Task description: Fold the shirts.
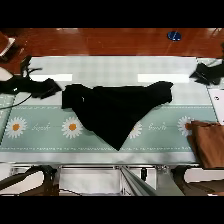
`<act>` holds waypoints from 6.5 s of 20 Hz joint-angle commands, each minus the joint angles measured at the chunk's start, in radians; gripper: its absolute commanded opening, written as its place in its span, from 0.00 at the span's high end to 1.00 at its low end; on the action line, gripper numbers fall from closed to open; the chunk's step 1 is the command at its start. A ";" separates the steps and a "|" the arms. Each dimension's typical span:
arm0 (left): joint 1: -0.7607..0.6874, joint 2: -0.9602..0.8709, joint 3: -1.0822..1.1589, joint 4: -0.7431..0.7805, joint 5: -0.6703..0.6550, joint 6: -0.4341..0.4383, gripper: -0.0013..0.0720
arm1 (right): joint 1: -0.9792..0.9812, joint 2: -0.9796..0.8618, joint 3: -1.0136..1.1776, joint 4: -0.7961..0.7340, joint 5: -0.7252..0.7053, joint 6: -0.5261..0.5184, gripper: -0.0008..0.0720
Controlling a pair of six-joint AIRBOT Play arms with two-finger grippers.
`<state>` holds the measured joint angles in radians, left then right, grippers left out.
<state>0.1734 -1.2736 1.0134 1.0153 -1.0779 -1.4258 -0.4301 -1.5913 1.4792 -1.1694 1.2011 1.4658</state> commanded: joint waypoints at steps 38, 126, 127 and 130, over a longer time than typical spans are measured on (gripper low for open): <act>-0.388 0.005 -0.423 -0.470 0.249 0.121 0.95 | 0.137 -0.117 -0.245 0.351 -0.029 -0.196 0.96; 0.136 -0.007 -0.512 -0.327 0.078 0.296 0.95 | -0.291 0.649 -0.949 0.192 -0.013 -0.133 0.42; 0.136 -0.007 -0.509 -0.328 0.076 0.296 0.95 | -0.288 0.649 -0.950 0.102 0.024 -0.080 0.42; 0.136 -0.007 -0.507 -0.328 0.075 0.296 0.95 | -0.248 0.649 -0.975 -0.023 0.059 0.005 0.42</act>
<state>0.3157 -1.2770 0.5037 0.6857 -1.0119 -1.1320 -0.6983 -0.9436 0.5209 -1.0576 1.2102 1.3903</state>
